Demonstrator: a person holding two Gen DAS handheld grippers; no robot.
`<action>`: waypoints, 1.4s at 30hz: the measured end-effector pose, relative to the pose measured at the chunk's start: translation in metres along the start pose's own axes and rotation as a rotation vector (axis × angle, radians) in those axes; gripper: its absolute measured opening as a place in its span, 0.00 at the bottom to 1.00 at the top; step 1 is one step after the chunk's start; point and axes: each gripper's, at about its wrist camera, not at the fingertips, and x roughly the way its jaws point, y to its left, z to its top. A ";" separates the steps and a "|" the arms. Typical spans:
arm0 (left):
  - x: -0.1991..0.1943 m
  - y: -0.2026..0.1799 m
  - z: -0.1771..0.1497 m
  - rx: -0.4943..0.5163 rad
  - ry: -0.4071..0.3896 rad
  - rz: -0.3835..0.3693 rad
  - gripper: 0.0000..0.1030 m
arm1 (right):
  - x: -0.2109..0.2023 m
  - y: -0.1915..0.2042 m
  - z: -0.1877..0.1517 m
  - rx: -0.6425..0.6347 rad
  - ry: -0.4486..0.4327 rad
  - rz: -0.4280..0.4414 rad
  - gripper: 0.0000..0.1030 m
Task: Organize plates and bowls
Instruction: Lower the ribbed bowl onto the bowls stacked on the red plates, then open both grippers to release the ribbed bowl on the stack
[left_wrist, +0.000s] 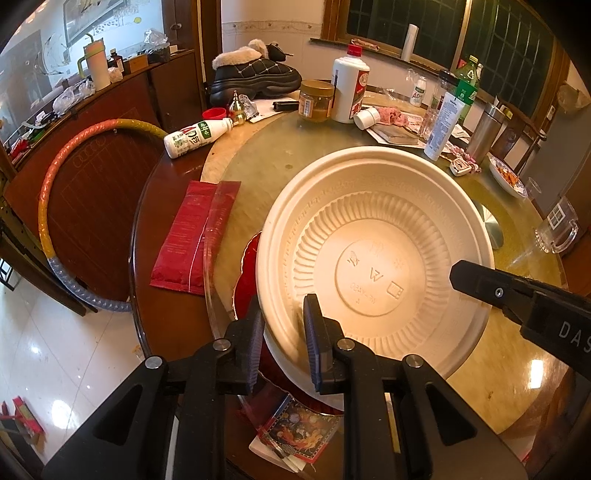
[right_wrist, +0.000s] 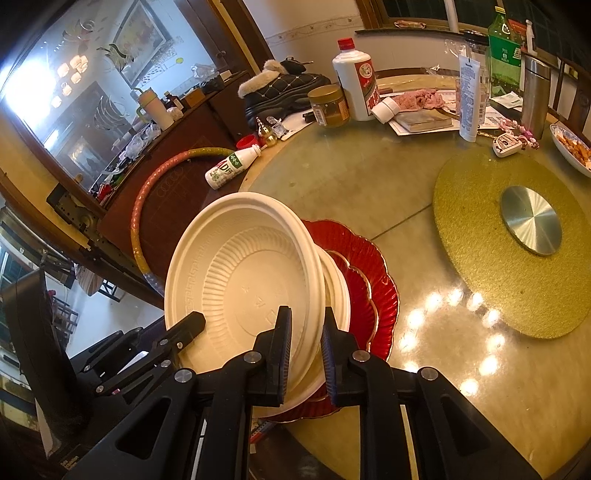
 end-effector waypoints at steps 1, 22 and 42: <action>0.001 0.000 0.001 -0.002 0.002 0.000 0.17 | 0.000 0.000 0.001 0.003 0.001 0.001 0.17; 0.000 0.002 0.000 -0.047 -0.010 -0.002 0.22 | 0.003 -0.006 0.007 0.038 0.010 0.003 0.18; -0.064 -0.014 -0.070 -0.010 -0.356 0.122 1.00 | -0.095 0.014 -0.082 -0.396 -0.514 -0.079 1.00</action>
